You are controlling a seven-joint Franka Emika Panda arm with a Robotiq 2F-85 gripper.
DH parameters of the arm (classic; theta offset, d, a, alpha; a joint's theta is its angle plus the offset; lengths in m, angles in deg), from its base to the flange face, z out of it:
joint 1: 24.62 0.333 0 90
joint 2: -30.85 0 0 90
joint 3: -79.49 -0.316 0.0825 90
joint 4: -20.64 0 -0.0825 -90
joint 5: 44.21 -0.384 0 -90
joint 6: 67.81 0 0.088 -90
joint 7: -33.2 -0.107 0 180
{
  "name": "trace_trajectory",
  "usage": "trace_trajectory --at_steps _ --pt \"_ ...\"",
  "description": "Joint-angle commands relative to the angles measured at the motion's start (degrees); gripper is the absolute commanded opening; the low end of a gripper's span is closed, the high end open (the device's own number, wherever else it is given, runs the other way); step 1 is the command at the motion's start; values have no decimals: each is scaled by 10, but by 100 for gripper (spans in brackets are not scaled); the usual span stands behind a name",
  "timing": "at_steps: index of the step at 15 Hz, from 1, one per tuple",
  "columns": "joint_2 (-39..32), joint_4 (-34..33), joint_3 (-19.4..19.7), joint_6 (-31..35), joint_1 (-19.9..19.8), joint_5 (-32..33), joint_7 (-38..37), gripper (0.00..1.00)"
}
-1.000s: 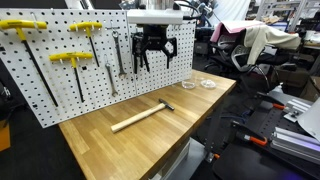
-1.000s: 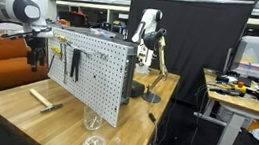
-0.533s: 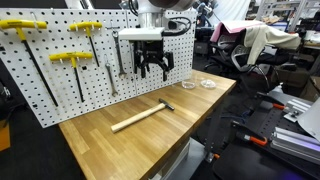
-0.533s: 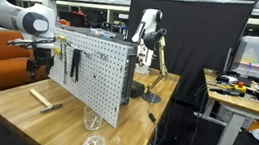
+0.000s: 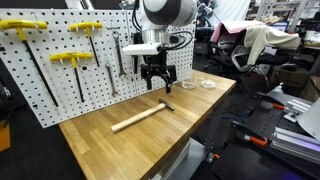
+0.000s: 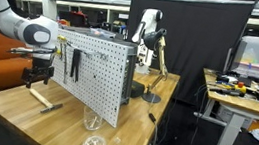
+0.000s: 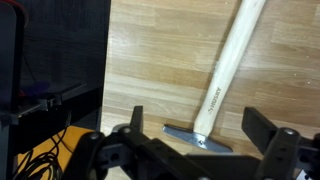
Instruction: Hang the hammer on the wall
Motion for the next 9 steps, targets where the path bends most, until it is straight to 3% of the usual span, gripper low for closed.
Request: trace_trajectory --at_steps 1,6,9 --pt "1 -1 10 -1 10 -6 4 100" --pt "-5 -5 8 4 9 -13 2 100" --pt "-42 -27 -7 5 1 -66 9 100"
